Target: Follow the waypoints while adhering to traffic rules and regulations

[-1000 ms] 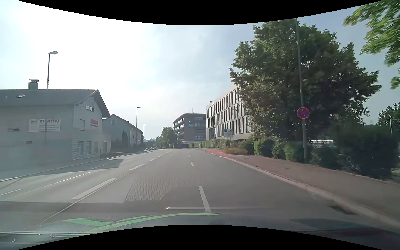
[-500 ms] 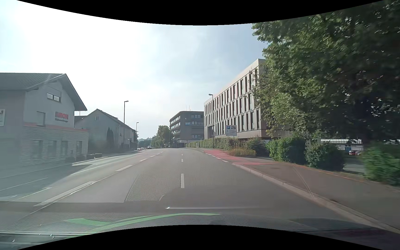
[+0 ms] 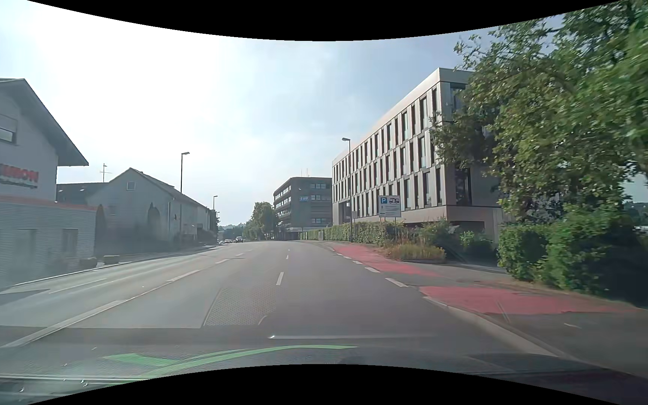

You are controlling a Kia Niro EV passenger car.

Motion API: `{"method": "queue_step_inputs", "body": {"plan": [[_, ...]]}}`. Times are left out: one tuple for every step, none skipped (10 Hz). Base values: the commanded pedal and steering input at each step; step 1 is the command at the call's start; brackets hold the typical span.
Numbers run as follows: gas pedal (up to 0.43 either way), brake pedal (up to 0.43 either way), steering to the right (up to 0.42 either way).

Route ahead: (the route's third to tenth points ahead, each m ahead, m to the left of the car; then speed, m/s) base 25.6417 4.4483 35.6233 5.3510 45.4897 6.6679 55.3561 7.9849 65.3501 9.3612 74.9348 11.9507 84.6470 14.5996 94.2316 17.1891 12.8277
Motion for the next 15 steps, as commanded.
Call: {"method": "queue_step_inputs", "body": {"plan": [[0.098, 0.0, -0.017], [0.098, 0.0, -0.017], [0.098, 0.0, -0.017], [0.098, 0.0, -0.017], [0.098, 0.0, -0.016], [0.098, 0.0, -0.016], [0.098, 0.0, -0.016], [0.098, 0.0, -0.016], [0.098, 0.0, -0.016], [0.098, 0.0, -0.015], [0.098, 0.0, -0.015], [0.098, 0.0, -0.015], [0.098, 0.0, -0.014], [0.098, 0.0, -0.015], [0.098, 0.0, -0.014]]}}
